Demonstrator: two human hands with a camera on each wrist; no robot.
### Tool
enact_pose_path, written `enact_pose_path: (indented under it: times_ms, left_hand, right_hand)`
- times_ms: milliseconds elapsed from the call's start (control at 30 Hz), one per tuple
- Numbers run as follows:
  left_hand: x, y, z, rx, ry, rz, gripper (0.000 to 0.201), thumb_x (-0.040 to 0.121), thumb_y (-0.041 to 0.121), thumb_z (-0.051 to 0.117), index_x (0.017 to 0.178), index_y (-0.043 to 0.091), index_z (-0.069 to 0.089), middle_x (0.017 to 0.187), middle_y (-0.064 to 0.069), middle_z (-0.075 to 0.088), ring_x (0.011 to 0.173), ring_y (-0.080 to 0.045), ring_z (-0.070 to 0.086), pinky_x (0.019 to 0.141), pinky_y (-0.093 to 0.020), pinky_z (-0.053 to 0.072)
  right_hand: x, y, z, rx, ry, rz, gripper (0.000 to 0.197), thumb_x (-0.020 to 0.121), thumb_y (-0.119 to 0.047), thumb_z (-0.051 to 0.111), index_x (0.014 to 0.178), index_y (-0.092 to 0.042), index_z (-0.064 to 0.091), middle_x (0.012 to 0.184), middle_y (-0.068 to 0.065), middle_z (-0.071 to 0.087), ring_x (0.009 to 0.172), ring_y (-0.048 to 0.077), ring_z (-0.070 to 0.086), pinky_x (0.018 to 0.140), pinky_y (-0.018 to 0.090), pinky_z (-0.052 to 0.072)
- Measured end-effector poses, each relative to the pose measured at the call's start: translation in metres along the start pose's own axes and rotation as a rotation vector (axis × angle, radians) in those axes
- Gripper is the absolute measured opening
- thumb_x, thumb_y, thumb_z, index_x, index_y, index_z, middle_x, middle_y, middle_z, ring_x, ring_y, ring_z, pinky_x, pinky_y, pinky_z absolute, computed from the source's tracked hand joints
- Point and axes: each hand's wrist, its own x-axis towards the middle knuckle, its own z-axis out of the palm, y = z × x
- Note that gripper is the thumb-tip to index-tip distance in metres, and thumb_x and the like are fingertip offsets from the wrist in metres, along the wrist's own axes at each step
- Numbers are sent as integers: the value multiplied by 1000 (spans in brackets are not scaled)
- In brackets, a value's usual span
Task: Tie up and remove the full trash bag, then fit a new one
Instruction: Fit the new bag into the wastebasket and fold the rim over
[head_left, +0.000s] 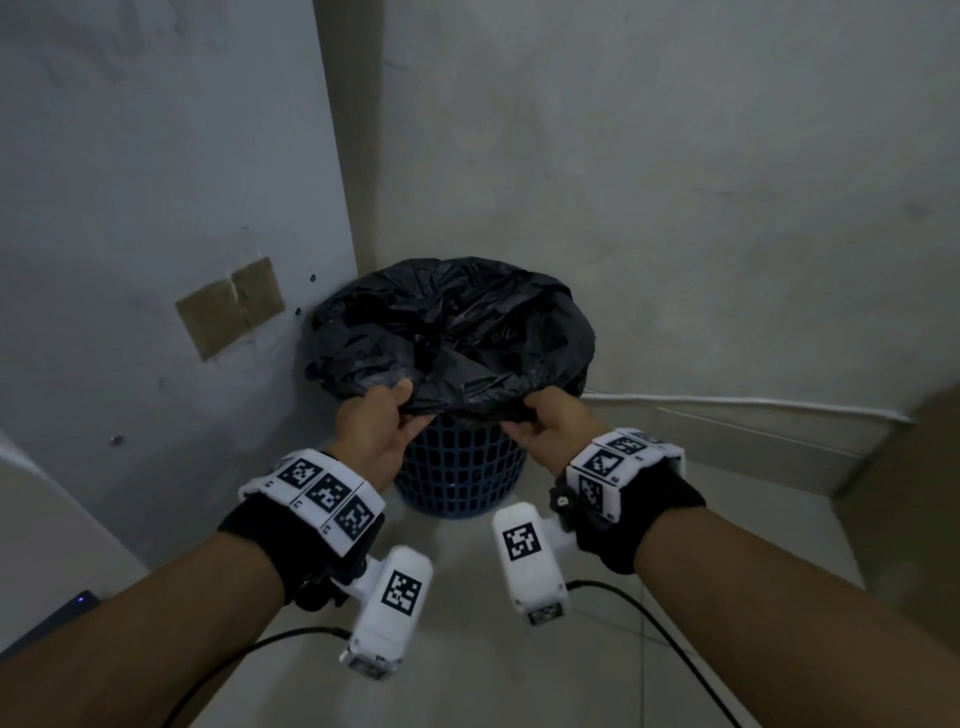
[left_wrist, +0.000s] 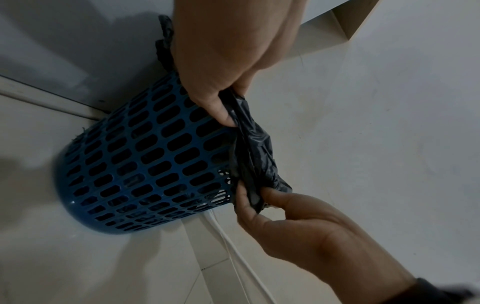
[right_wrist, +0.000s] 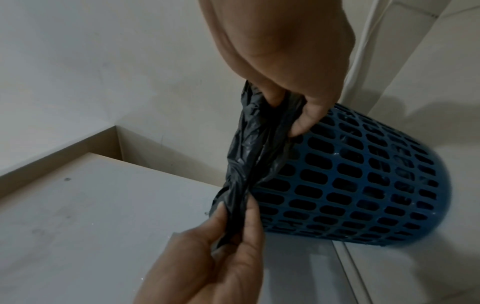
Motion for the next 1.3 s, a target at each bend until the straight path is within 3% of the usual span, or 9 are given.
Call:
enact_pose_path:
  times_ms: [67, 233, 367, 533, 767, 867, 933, 1100, 1300]
  left_hand:
    - [1, -1, -1, 9, 11, 8, 41, 98, 6, 50, 137, -3, 44, 131, -19, 56, 106, -28, 60, 64, -32, 53]
    - [7, 0, -5, -13, 14, 22, 38, 97, 5, 50, 135, -3, 46, 127, -18, 58, 97, -26, 61, 69, -32, 52]
    - [11, -1, -7, -9, 12, 32, 39, 98, 6, 49, 135, -3, 45, 128, -19, 57, 93, -25, 62, 66, -31, 53]
    - [13, 1, -9, 29, 6, 23, 39, 98, 7, 49, 135, -2, 46, 128, -16, 58, 97, -25, 62, 63, -31, 53]
    - [5, 28, -24, -46, -33, 0, 40, 101, 25, 46, 135, 4, 50, 127, -12, 60, 113, -24, 59, 76, -29, 51]
    - [-13, 21, -20, -15, -69, 18, 53, 97, 50, 42, 131, 12, 55, 102, -2, 67, 70, -11, 61, 63, -22, 49]
    - [-23, 9, -12, 69, -52, -21, 57, 92, 57, 45, 125, 12, 58, 79, -2, 57, 59, -12, 48, 56, -23, 48]
    - [-38, -3, 17, 75, -14, -106, 46, 93, 41, 56, 125, 9, 54, 106, -10, 60, 95, -23, 60, 86, -36, 48]
    - [-31, 8, 21, 46, 45, -188, 29, 91, 36, 61, 107, 11, 59, 101, -6, 56, 100, -21, 52, 105, -38, 40]
  right_hand:
    - [13, -5, -1, 128, -30, 53, 37, 91, -4, 51, 126, 9, 49, 137, 27, 47, 124, 42, 49, 77, 25, 55]
    - [-1, -21, -1, 216, -53, -6, 35, 102, -25, 37, 107, 0, 61, 99, 14, 64, 92, 30, 61, 76, 40, 50]
    - [-13, -28, -4, 197, -142, -5, 21, 96, -24, 57, 94, -3, 59, 86, 13, 61, 79, 30, 60, 82, 43, 54]
    - [-6, -25, 3, 46, -31, -1, 5, 91, 0, 54, 96, -2, 55, 91, 15, 60, 69, 27, 60, 40, 30, 53]
    - [-8, -1, 19, 18, -44, -119, 42, 88, 4, 57, 128, -2, 47, 116, 20, 62, 95, 33, 66, 74, 42, 59]
    - [-7, 3, 22, 35, -44, -117, 29, 88, 5, 56, 115, -1, 51, 119, 20, 61, 101, 35, 64, 88, 48, 56]
    - [-8, 6, 21, 15, -33, -124, 21, 89, 5, 55, 108, -2, 52, 119, 21, 62, 103, 37, 64, 88, 49, 55]
    - [-13, 10, 21, -12, -23, -139, 14, 89, 3, 55, 102, 1, 59, 112, 20, 66, 98, 34, 67, 67, 38, 60]
    - [-20, 20, 20, -140, -104, -128, 22, 94, -5, 53, 115, 0, 53, 120, 19, 62, 104, 34, 64, 77, 39, 58]
